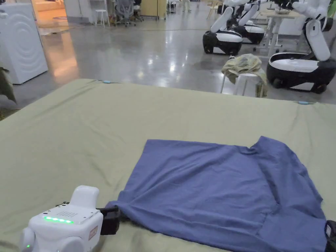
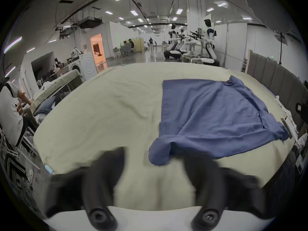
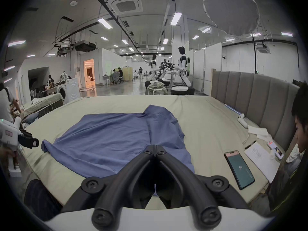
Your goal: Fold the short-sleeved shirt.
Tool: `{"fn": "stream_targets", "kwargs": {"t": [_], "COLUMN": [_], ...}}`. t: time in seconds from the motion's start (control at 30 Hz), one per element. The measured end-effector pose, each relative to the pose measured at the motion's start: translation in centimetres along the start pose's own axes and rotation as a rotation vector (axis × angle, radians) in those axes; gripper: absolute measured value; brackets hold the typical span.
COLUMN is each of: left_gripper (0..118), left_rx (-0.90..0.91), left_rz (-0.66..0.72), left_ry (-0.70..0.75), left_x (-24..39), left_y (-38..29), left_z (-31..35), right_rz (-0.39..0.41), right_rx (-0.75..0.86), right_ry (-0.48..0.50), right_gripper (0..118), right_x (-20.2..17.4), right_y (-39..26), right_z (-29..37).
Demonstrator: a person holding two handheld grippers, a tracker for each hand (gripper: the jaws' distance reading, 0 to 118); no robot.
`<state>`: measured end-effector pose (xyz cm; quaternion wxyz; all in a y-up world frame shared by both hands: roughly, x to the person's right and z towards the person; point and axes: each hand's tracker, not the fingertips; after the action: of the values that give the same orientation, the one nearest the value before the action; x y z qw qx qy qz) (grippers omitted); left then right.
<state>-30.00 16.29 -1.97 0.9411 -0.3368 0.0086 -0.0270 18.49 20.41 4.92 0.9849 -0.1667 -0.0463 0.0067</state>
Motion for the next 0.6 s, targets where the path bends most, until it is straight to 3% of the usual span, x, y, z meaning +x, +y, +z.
{"fn": "stream_targets", "kwargs": {"t": [0.23, 0.27, 0.3, 0.33, 0.37, 0.4, 0.43, 0.47, 0.5, 0.53, 0.57, 0.6], "left_gripper": [91, 67, 26, 9, 9, 9, 9, 8, 8, 8, 8, 8], "left_rx": [-0.091, -0.134, -0.146, -0.159, -0.164, -0.153, -0.158, -0.162, -0.163, -0.164, -0.163, -0.165], "left_rz": [-0.126, -0.134, -0.122, -0.092, -0.035, -0.009, -0.014, -0.011, -0.006, 0.003, 0.008, 0.011], "left_ry": [-0.012, -0.021, -0.03, -0.054, -0.084, -0.078, -0.074, -0.068, -0.076, -0.086, -0.089, -0.093], "left_x": [1.8, 1.9, 2.0, 1.9, 1.8, 2.6, 2.7, 2.9, 2.9, 2.9, 2.9, 3.0], "left_y": [0.8, 1.2, 1.1, 1.0, 0.8, 1.1, 1.0, 0.9, 0.9, 1.1, 1.2, 1.2], "left_z": [-4.9, -5.5, -5.7, -5.9, -6.0, -5.0, -4.8, -4.5, -4.3, -4.2, -3.9, -3.7], "right_rz": [-0.011, -0.008, -0.003, 0.008, 0.019, 0.017, 0.009, 0.001, -0.004, 0.006, -0.006, 0.008], "right_rx": [-0.103, -0.133, -0.161, -0.189, -0.215, -0.245, -0.287, -0.318, -0.345, -0.394, -0.344, -0.369], "right_ry": [-0.053, -0.07, -0.091, -0.105, -0.107, -0.09, -0.064, -0.037, -0.031, -0.028, 0.046, 0.013], "right_gripper": [0, 0, 0, 0, 0, 8, 36, 97, 118, 114, 112, 112], "right_x": [2.8, 3.4, 3.9, 4.5, 5.0, 5.7, 6.4, 6.9, 7.0, 7.0, 7.1, 7.7], "right_y": [-0.6, -0.6, -0.6, -0.7, -0.8, -1.0, -1.4, -1.7, -2.1, -2.6, -4.2, -5.0], "right_z": [-1.3, -1.4, -1.4, -1.6, -1.8, -2.2, -2.9, -3.5, -4.2, -5.1, -6.1, -6.7]}}
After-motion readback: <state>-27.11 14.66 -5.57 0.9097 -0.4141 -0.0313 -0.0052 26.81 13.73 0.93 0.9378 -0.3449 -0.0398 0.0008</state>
